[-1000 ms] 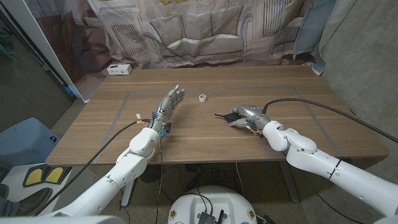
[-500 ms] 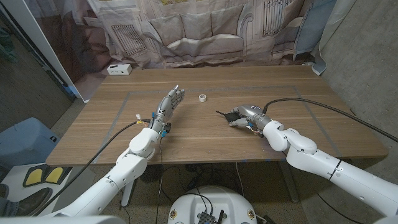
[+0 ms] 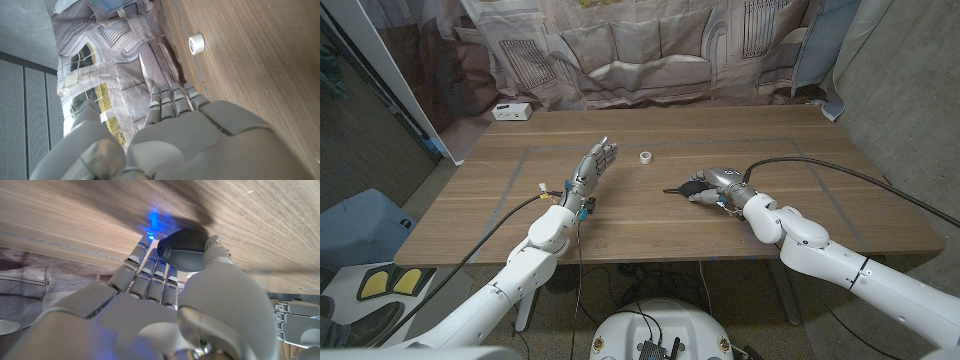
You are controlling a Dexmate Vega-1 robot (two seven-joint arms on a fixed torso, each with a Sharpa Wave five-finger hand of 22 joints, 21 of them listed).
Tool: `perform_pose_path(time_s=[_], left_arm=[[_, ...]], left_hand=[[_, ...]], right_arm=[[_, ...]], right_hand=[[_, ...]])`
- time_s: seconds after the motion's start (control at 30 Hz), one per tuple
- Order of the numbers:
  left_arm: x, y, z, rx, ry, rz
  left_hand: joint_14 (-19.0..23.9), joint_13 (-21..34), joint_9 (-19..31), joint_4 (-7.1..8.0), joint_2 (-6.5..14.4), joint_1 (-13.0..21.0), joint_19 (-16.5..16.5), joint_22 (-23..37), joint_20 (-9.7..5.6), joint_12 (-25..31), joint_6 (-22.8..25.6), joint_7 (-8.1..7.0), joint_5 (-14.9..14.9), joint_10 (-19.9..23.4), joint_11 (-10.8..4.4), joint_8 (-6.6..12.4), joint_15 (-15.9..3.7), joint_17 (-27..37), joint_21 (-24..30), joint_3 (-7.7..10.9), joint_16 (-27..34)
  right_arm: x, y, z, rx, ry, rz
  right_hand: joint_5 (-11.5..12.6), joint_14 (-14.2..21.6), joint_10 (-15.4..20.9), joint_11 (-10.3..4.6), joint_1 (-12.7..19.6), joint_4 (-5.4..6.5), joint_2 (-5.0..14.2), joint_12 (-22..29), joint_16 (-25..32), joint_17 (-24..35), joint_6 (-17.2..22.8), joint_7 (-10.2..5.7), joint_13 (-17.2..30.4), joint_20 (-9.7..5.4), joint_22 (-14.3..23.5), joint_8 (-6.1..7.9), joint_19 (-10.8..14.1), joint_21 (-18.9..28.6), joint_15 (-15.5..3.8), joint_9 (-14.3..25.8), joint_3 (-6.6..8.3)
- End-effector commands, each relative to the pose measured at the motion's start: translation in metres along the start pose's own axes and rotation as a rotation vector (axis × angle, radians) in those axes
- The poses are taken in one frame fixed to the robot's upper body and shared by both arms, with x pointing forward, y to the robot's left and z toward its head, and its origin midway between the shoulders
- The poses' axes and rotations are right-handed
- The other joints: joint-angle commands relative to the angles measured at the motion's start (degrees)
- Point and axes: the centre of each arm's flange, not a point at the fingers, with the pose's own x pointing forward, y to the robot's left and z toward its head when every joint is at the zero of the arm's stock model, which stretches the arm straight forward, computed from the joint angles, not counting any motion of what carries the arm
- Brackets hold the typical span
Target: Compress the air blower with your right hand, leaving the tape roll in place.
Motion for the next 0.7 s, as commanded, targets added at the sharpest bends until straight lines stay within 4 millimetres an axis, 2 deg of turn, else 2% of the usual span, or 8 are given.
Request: perform_pose_path(time_s=[0.03,0.27,0.47,0.7], left_arm=[[0.0013,-0.003,0.0027,0.003,-0.005,-0.002],[-0.0007,-0.0035,-0.0001,-0.004,-0.001,0.003],[-0.0007,-0.0035,-0.0005,-0.005,0.002,0.0],[0.0009,-0.0042,-0.0003,-0.005,0.003,-0.008]], left_hand=[[0.63,0.1,0.27,-0.16,0.48,0.29,0.37,0.26,0.36,-0.09,0.79,-0.05,-0.1,0.39,-0.01,0.44,0.05,0.34,-0.23,0.37,0.06],[0.62,0.1,0.27,-0.16,0.5,0.28,0.34,0.26,0.3,-0.11,0.82,-0.01,-0.1,0.36,0.06,0.44,0.02,0.34,-0.24,0.39,0.05],[0.63,0.1,0.27,-0.16,0.52,0.28,0.34,0.26,0.28,-0.09,0.85,-0.02,-0.1,0.39,0.09,0.44,0.07,0.33,-0.24,0.4,0.05],[0.6,0.1,0.27,-0.16,0.54,0.28,0.34,0.26,0.26,-0.12,0.86,-0.06,-0.1,0.33,0.09,0.43,0.1,0.33,-0.24,0.42,0.04]], right_arm=[[-0.0015,0.001,-0.0023,-0.009,0.016,-0.001],[-0.0027,-0.0012,-0.0024,-0.023,0.021,0.013],[-0.0047,-0.0023,-0.0025,-0.02,0.022,0.025],[-0.0081,-0.0052,-0.0039,0.007,0.022,0.014]], right_hand=[[0.39,-2.06,-2.52,0.0,-1.08,-0.04,0.12,-0.4,-0.32,-0.12,-2.33,-0.5,0.1,0.47,0.18,-0.32,-1.82,-0.57,0.71,0.11,-0.38],[0.46,-6.38,-6.8,0.39,-2.46,-0.04,-0.12,-0.41,-0.81,-0.68,-5.83,-1.13,0.14,1.27,0.18,-0.3,-5.38,-1.19,1.82,0.12,-0.91],[0.97,-9.9,-10.56,0.72,-4.29,-0.02,-1.34,-0.27,-0.93,-1.46,-9.64,-1.45,0.14,2.22,0.16,-0.31,-8.87,-1.29,2.83,0.09,-1.68],[1.15,-11.3,-11.76,1.21,-6.19,0.7,-1.37,-0.01,-0.71,-1.68,-11.09,-0.96,0.14,2.38,0.17,-0.15,-10.1,-1.15,3.38,0.11,-2.17]])
